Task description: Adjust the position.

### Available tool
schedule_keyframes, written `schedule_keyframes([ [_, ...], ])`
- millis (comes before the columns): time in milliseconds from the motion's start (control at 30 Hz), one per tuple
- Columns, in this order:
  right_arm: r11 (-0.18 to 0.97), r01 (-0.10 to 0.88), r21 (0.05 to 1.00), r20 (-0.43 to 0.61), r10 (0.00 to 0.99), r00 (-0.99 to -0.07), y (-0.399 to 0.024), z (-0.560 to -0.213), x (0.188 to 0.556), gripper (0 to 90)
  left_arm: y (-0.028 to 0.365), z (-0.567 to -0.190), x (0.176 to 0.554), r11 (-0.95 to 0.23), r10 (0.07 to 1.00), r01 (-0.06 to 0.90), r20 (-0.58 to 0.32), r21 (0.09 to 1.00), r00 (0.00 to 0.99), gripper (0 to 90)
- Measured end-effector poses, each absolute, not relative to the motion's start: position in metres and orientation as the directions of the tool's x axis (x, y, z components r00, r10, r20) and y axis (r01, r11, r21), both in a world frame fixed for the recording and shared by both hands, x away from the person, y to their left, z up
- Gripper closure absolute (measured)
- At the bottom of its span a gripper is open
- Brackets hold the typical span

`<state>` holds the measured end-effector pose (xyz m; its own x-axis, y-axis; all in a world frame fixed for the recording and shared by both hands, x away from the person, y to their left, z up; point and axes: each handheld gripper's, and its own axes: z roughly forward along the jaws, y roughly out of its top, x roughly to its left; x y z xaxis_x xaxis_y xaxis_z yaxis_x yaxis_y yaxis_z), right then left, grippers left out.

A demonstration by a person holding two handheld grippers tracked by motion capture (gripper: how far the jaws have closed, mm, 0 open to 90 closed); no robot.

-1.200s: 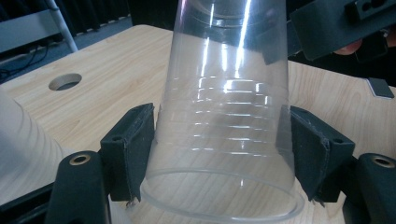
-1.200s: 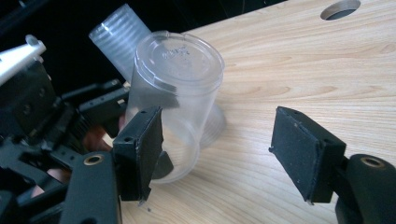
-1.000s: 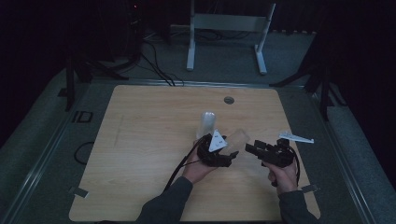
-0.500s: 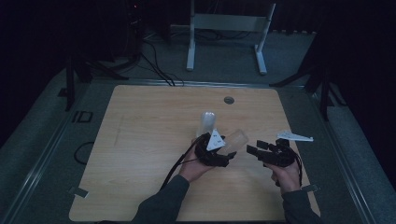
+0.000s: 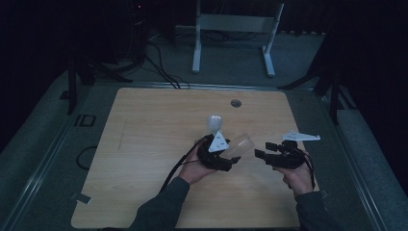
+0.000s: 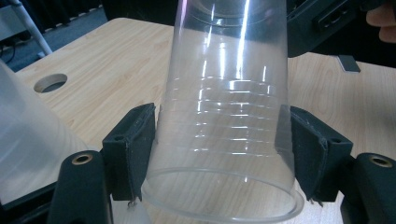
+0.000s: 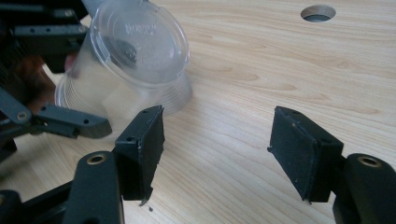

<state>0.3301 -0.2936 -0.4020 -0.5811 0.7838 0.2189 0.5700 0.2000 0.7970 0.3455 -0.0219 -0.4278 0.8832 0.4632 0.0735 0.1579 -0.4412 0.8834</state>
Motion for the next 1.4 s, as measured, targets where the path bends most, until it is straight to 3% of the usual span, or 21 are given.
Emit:
schedule_keyframes([
  [300, 0.281, 0.566, 0.775, 0.167, 0.773, -0.612, -0.293, -0.396, 0.334, 34.7, -0.011, -0.423, 0.352, -0.443, 0.442, 0.165, 0.054, 0.881, 0.895, 30.2],
  [900, 0.484, 0.518, 0.705, 0.038, 0.703, -0.71, -0.279, -0.38, 0.34, 34.7, 0.0, -0.418, 0.356, -0.493, 0.413, 0.144, 0.085, 0.858, 0.907, 30.5],
  [1400, 0.586, 0.47, 0.66, -0.029, 0.646, -0.763, -0.273, -0.372, 0.34, 34.7, 0.001, -0.422, 0.358, -0.558, 0.384, 0.128, 0.119, 0.82, 0.915, 31.3],
])
